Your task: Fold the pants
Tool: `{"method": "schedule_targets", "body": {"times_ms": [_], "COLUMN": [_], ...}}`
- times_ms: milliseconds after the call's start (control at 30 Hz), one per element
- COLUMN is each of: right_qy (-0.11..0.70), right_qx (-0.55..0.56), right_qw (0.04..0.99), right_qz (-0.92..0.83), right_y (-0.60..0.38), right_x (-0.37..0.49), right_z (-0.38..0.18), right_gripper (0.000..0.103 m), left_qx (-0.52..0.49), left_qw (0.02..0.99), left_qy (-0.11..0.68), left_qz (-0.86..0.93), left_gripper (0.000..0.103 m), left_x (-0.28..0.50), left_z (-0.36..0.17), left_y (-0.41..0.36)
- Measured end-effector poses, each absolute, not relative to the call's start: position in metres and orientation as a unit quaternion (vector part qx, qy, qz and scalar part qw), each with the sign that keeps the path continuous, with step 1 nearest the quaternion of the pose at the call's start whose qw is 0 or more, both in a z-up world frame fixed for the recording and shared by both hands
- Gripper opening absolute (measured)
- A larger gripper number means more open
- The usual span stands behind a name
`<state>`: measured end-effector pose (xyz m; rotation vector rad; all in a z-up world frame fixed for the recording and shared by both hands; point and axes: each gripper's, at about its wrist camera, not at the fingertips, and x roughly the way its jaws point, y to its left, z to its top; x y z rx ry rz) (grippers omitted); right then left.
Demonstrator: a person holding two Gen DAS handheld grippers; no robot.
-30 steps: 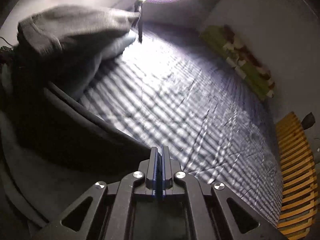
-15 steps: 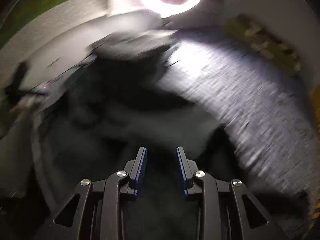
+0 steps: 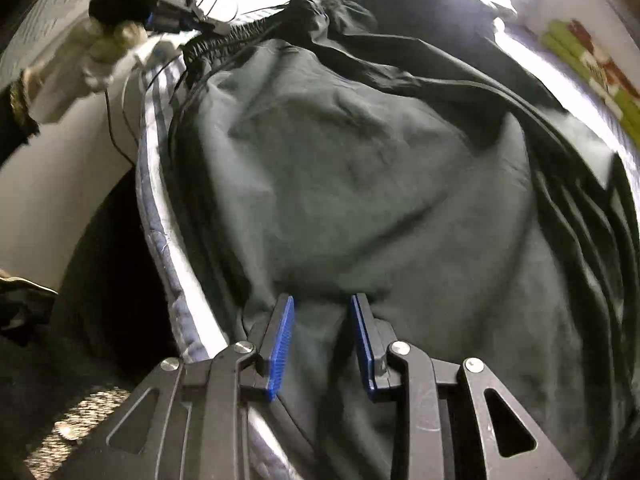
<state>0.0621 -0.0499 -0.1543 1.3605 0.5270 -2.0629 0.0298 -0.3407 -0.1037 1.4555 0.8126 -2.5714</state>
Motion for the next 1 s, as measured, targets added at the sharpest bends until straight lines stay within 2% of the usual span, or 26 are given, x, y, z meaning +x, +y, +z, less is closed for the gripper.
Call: {"method": "schedule_targets", "body": {"times_ms": [67, 100, 300, 433, 533, 600, 667, 700, 733, 800, 833, 867, 900, 1000], "right_qy": [0.213, 0.219, 0.223, 0.240, 0.275, 0.265, 0.234, 0.223, 0.213, 0.208, 0.209, 0.212, 0.217, 0.254], "right_qx": [0.510, 0.511, 0.493, 0.517, 0.513, 0.512, 0.505, 0.506, 0.504, 0.496, 0.494, 0.496, 0.496, 0.487], "right_qw": [0.302, 0.304, 0.308, 0.305, 0.302, 0.306, 0.309, 0.310, 0.311, 0.311, 0.311, 0.311, 0.311, 0.309], "right_qz": [-0.776, -0.774, -0.782, -0.763, -0.755, -0.757, -0.771, -0.773, -0.778, -0.784, -0.784, -0.783, -0.781, -0.776], "right_y": [-0.056, -0.056, -0.040, -0.036, -0.038, -0.035, -0.027, -0.024, -0.020, -0.018, -0.019, -0.020, -0.021, -0.036], "right_x": [0.062, 0.061, 0.067, 0.075, 0.081, 0.080, 0.078, 0.077, 0.077, 0.081, 0.084, 0.084, 0.087, 0.089], "right_z": [-0.152, -0.150, -0.127, -0.147, -0.155, -0.148, -0.134, -0.131, -0.127, -0.126, -0.128, -0.132, -0.137, -0.155], "right_gripper": [0.012, 0.001, 0.000, 0.000, 0.000, 0.000, 0.004, 0.012, 0.027, 0.044, 0.044, 0.044, 0.044, 0.044], "left_qx": [0.469, 0.467, 0.476, 0.485, 0.469, 0.457, 0.456, 0.462, 0.473, 0.484, 0.487, 0.489, 0.490, 0.488], "left_qw": [0.036, 0.034, 0.043, 0.075, 0.090, 0.083, 0.084, 0.082, 0.077, 0.070, 0.071, 0.079, 0.088, 0.117], "left_qy": [0.269, 0.276, 0.310, 0.333, 0.350, 0.367, 0.361, 0.360, 0.363, 0.368, 0.366, 0.359, 0.353, 0.357], "left_qz": [-0.840, -0.839, -0.822, -0.805, -0.806, -0.806, -0.809, -0.807, -0.799, -0.791, -0.790, -0.791, -0.792, -0.788], "left_gripper": [0.005, 0.005, 0.005, 0.008, 0.020, 0.055, 0.062, 0.062, 0.062, 0.060, 0.060, 0.056, 0.042, 0.025], "left_x": [0.041, 0.048, 0.075, 0.085, 0.090, 0.094, 0.094, 0.093, 0.090, 0.086, 0.085, 0.083, 0.083, 0.080], "left_z": [-0.099, -0.097, -0.115, -0.133, -0.126, -0.122, -0.121, -0.124, -0.129, -0.138, -0.140, -0.142, -0.144, -0.145], "left_y": [-0.340, -0.341, -0.346, -0.355, -0.363, -0.365, -0.363, -0.360, -0.357, -0.351, -0.347, -0.343, -0.340, -0.340]}}
